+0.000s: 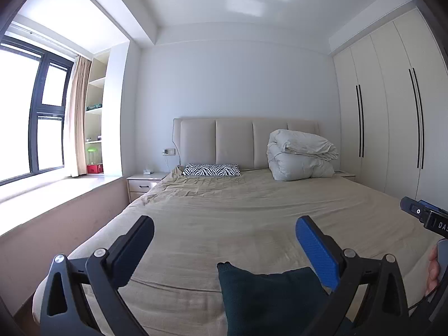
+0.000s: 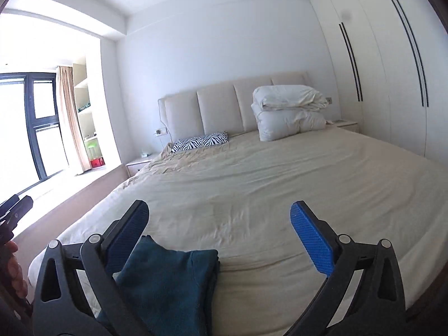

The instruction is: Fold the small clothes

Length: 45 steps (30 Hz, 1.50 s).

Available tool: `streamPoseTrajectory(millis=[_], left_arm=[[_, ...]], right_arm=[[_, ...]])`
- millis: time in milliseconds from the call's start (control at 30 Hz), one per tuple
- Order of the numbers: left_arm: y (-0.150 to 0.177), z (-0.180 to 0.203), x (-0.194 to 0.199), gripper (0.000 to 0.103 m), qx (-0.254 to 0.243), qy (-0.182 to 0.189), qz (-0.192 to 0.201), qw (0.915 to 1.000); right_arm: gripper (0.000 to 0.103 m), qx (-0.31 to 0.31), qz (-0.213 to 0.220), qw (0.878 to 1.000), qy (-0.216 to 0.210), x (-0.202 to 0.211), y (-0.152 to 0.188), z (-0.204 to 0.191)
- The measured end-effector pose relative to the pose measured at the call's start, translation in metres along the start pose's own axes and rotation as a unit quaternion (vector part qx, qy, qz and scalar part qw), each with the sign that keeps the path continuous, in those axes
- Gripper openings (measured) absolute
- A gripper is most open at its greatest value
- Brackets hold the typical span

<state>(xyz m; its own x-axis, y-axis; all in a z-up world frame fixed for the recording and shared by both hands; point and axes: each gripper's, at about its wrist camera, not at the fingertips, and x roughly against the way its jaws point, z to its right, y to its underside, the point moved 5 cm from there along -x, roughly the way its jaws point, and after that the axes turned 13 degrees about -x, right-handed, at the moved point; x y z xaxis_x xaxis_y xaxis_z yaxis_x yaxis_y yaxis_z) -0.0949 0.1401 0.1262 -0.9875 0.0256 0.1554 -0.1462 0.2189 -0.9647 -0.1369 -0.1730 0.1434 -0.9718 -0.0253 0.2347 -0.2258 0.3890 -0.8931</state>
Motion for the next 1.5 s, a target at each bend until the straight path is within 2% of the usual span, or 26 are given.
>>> streamPoseTrajectory(millis=[167,333,500,700,800,1067,1500], left_arm=[[0.003,0.004,-0.001,0.103,0.000,-0.005,-0.036,0.9993],[0.028,0.019,-0.015,0.103,0.010,0.018,-0.105,0.9943],[0.064,0.036,-0.033,0.103,-0.005,0.019,-0.185,0.9826],[0.099,0.043,-0.053,0.103,0.021,0.056,-0.246,0.9675],[0.117,0.046,-0.061,0.103,0.027,0.065,-0.274,0.9590],[0.141,0.051,-0.067,0.103,0.030,0.066,-0.302,0.9505],[0.158,0.053,-0.072,0.103,0.032,0.070,-0.331,0.9407]], right_arm=[[0.103,0.033,0.017,0.999,-0.016,0.023,-0.024,-0.029],[0.103,0.029,-0.038,0.999,-0.001,0.024,-0.019,-0.045],[0.103,0.021,-0.095,0.995,0.018,0.012,0.017,-0.048],[0.103,0.045,-0.171,0.982,0.069,-0.010,0.073,-0.039],[0.103,0.034,-0.206,0.974,0.085,-0.021,0.095,-0.029],[0.103,0.027,-0.255,0.959,0.118,-0.043,0.130,-0.013],[0.103,0.027,-0.285,0.949,0.132,-0.056,0.146,-0.009]])
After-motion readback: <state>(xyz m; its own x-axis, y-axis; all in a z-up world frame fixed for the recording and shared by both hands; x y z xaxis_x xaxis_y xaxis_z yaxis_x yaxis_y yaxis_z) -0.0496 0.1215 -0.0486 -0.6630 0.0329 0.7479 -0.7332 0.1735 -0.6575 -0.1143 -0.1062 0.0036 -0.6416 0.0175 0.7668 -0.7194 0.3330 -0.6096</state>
